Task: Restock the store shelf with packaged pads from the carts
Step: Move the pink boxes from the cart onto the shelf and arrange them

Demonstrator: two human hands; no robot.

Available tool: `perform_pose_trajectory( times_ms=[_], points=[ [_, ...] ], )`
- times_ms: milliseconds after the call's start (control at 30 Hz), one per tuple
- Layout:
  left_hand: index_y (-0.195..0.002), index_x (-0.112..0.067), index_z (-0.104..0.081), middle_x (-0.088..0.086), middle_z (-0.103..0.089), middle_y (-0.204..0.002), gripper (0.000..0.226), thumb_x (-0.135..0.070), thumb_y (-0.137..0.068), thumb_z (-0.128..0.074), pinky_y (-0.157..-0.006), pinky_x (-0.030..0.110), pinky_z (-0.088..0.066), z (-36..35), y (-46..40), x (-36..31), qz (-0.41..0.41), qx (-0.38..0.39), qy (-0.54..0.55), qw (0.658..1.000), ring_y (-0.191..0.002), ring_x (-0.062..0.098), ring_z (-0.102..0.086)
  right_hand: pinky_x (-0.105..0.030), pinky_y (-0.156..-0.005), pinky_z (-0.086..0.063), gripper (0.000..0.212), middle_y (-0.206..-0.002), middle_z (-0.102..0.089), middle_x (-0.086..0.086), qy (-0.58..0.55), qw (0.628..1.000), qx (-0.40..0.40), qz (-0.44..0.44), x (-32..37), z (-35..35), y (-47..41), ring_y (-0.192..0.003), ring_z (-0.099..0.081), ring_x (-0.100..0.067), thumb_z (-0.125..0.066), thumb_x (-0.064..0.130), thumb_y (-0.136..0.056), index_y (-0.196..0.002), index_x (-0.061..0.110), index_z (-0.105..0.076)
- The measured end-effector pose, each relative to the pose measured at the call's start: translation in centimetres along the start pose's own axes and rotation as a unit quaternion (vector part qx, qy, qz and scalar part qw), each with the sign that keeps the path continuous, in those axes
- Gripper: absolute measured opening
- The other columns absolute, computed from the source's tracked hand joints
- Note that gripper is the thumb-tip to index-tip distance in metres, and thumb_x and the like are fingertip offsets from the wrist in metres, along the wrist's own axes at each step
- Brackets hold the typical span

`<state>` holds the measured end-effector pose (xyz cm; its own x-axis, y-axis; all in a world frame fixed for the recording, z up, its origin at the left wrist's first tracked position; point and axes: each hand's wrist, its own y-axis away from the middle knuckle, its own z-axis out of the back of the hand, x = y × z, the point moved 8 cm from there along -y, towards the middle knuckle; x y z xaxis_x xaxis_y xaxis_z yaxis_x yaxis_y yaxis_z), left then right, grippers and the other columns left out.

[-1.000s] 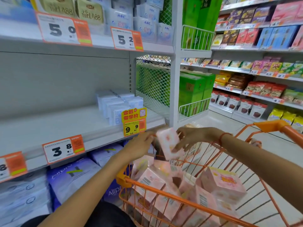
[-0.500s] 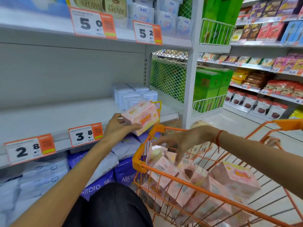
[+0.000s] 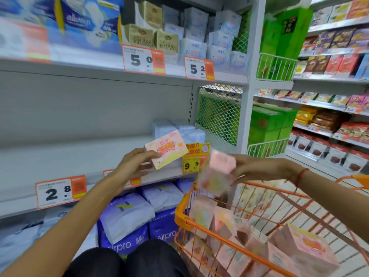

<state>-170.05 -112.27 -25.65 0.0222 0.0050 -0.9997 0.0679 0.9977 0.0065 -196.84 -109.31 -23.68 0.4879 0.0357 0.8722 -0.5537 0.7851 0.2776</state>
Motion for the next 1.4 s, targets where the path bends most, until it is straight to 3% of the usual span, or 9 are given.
perform_pose_trajectory(
  times_ms=[133, 433, 533, 700, 867, 967, 1067, 1167, 1400],
  points=[
    [-0.11, -0.022, -0.063, 0.001, -0.071, -0.106, 0.078, -0.052, -0.039, -0.073, -0.089, 0.032, -0.05, 4.1, -0.1, -2.0, -0.029, -0.033, 0.001, 0.999, -0.099, 0.016, -0.065, -0.044, -0.098, -0.048, 0.076, -0.125, -0.059, -0.024, -0.268, 0.961, 0.01, 0.067, 3.5, 0.5, -1.4, -0.112, -0.061, -0.036, -0.074, 0.044, -0.065, -0.125, 0.003, -0.052],
    [-0.121, -0.012, -0.054, 0.008, -0.066, -0.115, 0.084, -0.032, -0.045, -0.083, -0.072, 0.024, -0.051, 16.0, -3.0, -4.2, -0.028, -0.166, -0.031, 0.985, -0.103, 0.02, -0.063, -0.026, -0.069, -0.056, 0.041, -0.088, -0.066, -0.011, -0.299, 0.945, -0.081, 0.109, 9.0, -1.9, -13.1, -0.077, -0.069, -0.019, -0.073, 0.036, -0.071, -0.101, 0.01, -0.062],
    [-0.123, -0.004, -0.053, 0.013, -0.062, -0.121, 0.061, -0.009, -0.069, -0.081, -0.062, 0.021, -0.054, 19.8, -5.7, -2.6, -0.006, -0.202, -0.004, 0.979, -0.098, 0.021, -0.061, -0.023, -0.071, -0.049, 0.009, -0.081, -0.063, -0.002, -0.126, 0.97, -0.181, 0.101, 11.4, -1.7, -17.8, -0.075, -0.06, -0.014, -0.068, 0.019, -0.083, -0.089, 0.016, -0.062],
    [-0.085, -0.011, -0.06, 0.003, -0.064, -0.081, 0.02, 0.002, -0.076, -0.072, -0.053, 0.014, -0.051, 20.9, -11.0, 1.4, 0.067, -0.169, -0.048, 0.982, -0.069, 0.01, -0.06, -0.026, -0.077, -0.043, 0.06, -0.105, -0.057, -0.001, 0.271, 0.902, -0.31, 0.128, 12.9, -2.5, -26.5, -0.101, -0.055, -0.02, -0.082, 0.03, -0.061, -0.11, 0.012, -0.053],
    [-0.091, -0.008, -0.061, 0.006, -0.061, -0.084, 0.043, -0.012, -0.048, -0.064, -0.052, 0.017, -0.041, 20.4, -14.9, 2.1, 0.079, -0.139, -0.083, 0.984, -0.062, 0.009, -0.055, -0.031, -0.09, -0.033, 0.071, -0.118, -0.042, 0.0, 0.482, 0.801, -0.311, 0.169, 13.2, -5.8, -31.9, -0.115, -0.037, -0.021, -0.077, 0.047, -0.061, -0.12, 0.023, -0.047],
    [-0.084, -0.008, -0.058, 0.002, -0.064, -0.073, 0.042, -0.013, -0.042, -0.056, -0.047, 0.018, -0.041, 20.9, -16.8, 2.3, 0.061, -0.151, -0.082, 0.983, -0.061, 0.012, -0.057, -0.027, -0.088, -0.03, 0.078, -0.119, -0.041, 0.001, 0.45, 0.844, -0.241, 0.166, 13.0, -6.0, -34.6, -0.114, -0.036, -0.019, -0.075, 0.059, -0.055, -0.122, 0.027, -0.051],
    [-0.098, -0.009, -0.059, 0.009, -0.068, -0.098, 0.067, -0.022, -0.032, -0.059, -0.064, 0.033, -0.052, 22.4, -18.8, 4.2, 0.035, -0.179, -0.105, 0.978, -0.084, 0.03, -0.064, -0.014, -0.067, -0.042, 0.029, -0.1, -0.059, -0.002, 0.07, 0.965, -0.18, 0.178, 13.9, -4.2, -35.3, -0.088, -0.055, -0.014, -0.064, 0.033, -0.086, -0.111, 0.017, -0.065],
    [-0.103, -0.017, -0.058, 0.008, -0.069, -0.099, 0.069, -0.025, -0.035, -0.056, -0.08, 0.04, -0.052, 24.7, -20.4, 6.7, 0.029, -0.216, -0.136, 0.966, -0.089, 0.033, -0.065, -0.017, -0.047, -0.037, 0.023, -0.075, -0.062, -0.002, -0.157, 0.959, -0.184, 0.15, 13.4, -3.1, -36.5, -0.054, -0.049, -0.011, -0.043, 0.02, -0.099, -0.097, 0.013, -0.065],
    [-0.102, -0.007, -0.06, 0.017, -0.069, -0.101, 0.072, -0.019, -0.032, -0.062, -0.086, 0.05, -0.053, 24.6, -20.7, 5.9, 0.003, -0.219, -0.124, 0.968, -0.094, 0.035, -0.066, -0.026, -0.104, -0.027, 0.064, -0.12, -0.042, 0.011, 0.276, 0.918, -0.246, 0.144, 11.2, -4.5, -40.0, -0.122, -0.029, -0.009, -0.059, 0.081, -0.047, -0.099, 0.045, -0.057]
  ],
)
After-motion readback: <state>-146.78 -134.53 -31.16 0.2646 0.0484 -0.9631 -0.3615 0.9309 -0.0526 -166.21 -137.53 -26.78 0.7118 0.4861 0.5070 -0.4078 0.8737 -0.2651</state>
